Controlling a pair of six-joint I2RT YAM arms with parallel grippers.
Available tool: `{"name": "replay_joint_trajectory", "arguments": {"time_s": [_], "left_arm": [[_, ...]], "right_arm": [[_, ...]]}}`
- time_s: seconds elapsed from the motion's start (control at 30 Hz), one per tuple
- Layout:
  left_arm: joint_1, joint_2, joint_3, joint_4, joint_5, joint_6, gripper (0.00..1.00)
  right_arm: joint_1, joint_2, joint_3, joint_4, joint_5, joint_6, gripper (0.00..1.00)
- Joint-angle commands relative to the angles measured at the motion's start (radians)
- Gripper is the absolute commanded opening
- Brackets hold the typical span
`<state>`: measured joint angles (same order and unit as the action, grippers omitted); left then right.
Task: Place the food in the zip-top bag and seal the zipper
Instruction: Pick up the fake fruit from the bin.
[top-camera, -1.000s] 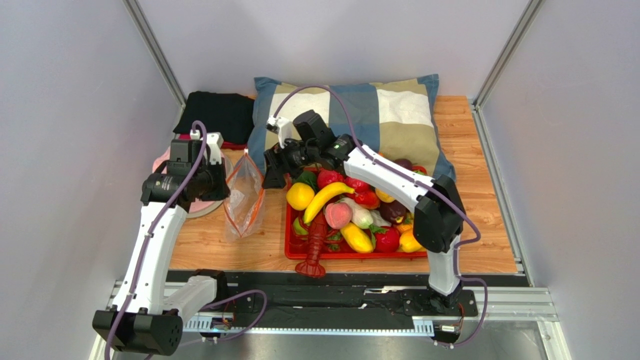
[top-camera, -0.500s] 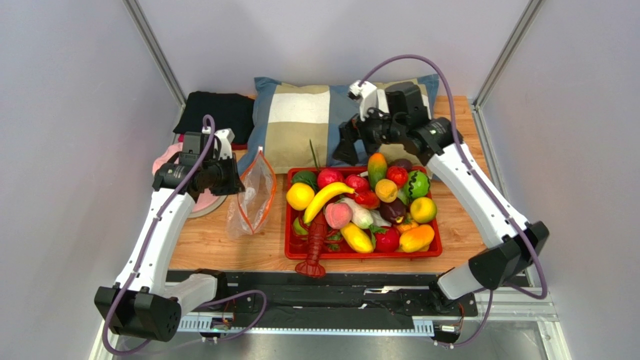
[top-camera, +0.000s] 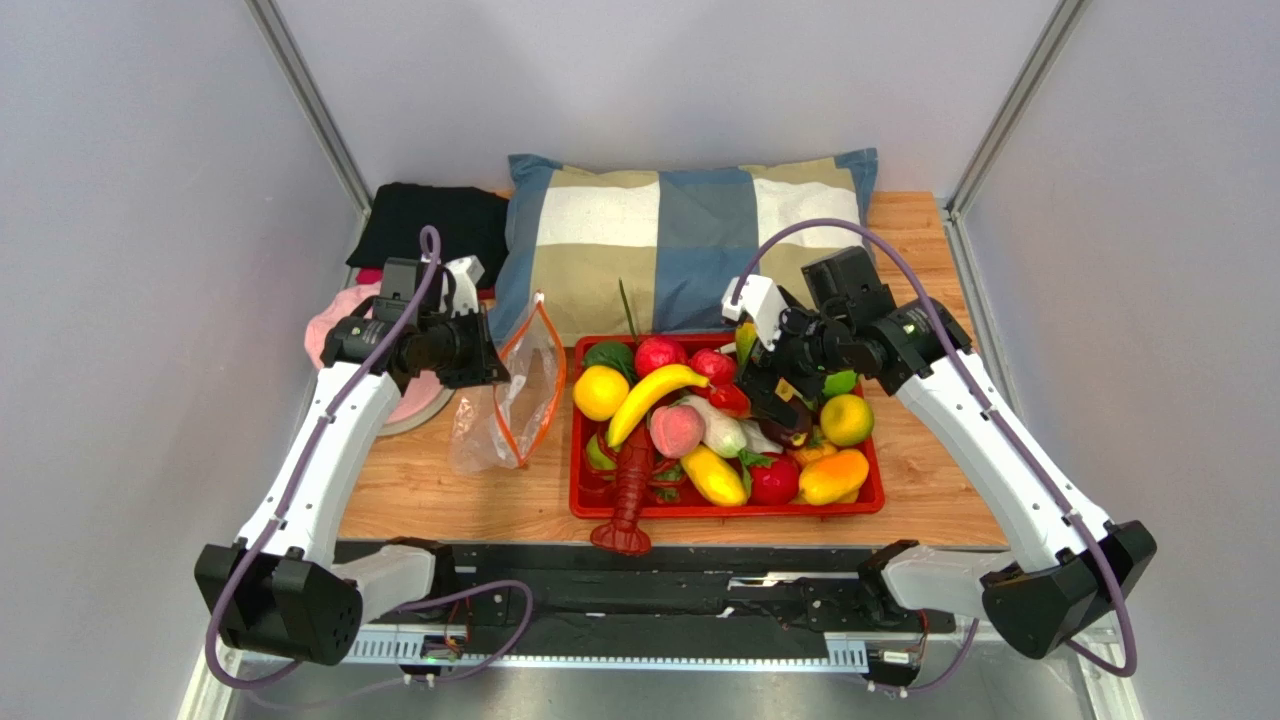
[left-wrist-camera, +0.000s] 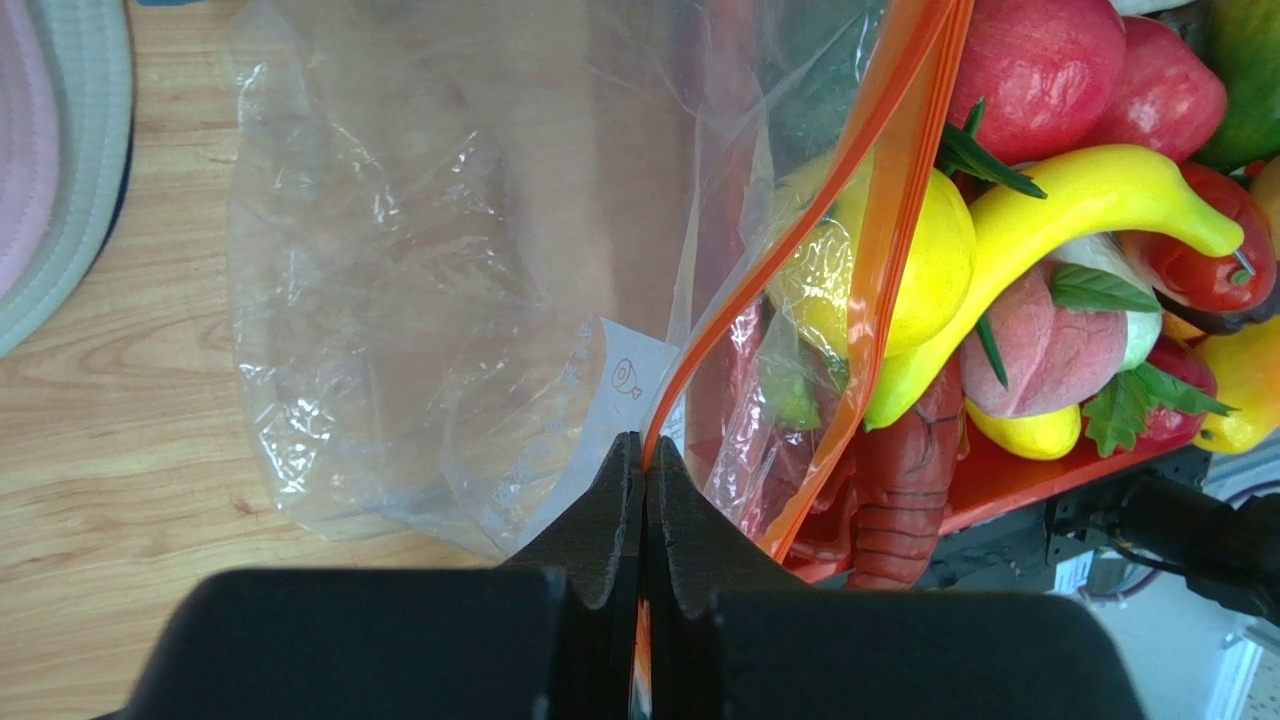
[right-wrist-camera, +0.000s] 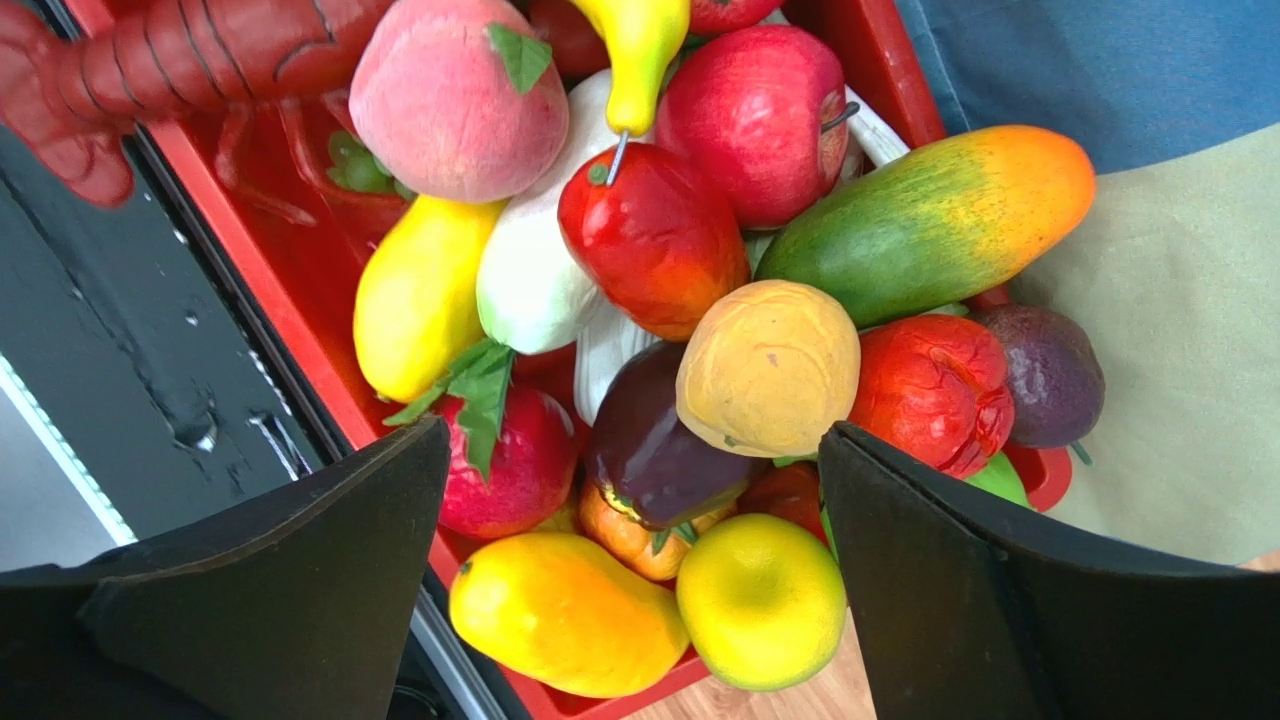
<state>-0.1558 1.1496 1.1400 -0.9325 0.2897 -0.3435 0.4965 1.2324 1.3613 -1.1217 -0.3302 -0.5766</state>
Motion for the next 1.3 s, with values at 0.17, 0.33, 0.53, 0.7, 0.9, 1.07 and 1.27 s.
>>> {"name": "replay_joint_trajectory", "arguments": {"time_s": [0.17, 0.33, 0.53, 0.7, 0.9, 1.07, 1.27], "left_arm": [[-0.013, 0.022, 0.01, 0.034, 0.017, -0.023, 0.0], [-0.014, 0.009, 0.006, 0.032, 0.008, -0.022, 0.0], [-0.014, -0.01, -0.002, 0.032, -0.009, -0.014, 0.0], [-0.014, -0.017, -0.003, 0.032, -0.015, -0.012, 0.0], [-0.014, -0.017, -0.003, 0.032, -0.017, -0.003, 0.0], [-0.014, -0.021, -0.002, 0.032, -0.018, 0.001, 0.0], [-0.014, -0.021, -0.002, 0.032, -0.02, 0.006, 0.0]], "right_arm": [[0.076, 0.016, -0.083, 0.132, 0.023, -0.16, 0.91], [0.123, 0.09, -0.091, 0.174, 0.033, -0.181, 0.89], [0.146, 0.154, -0.106, 0.226, 0.034, -0.203, 0.85], [0.148, 0.188, -0.105, 0.243, 0.04, -0.216, 0.81], [0.148, 0.208, -0.108, 0.244, 0.051, -0.232, 0.68], [0.154, 0.185, -0.126, 0.232, 0.042, -0.233, 0.55], [0.18, 0.139, -0.159, 0.235, 0.04, -0.236, 0.43]]}}
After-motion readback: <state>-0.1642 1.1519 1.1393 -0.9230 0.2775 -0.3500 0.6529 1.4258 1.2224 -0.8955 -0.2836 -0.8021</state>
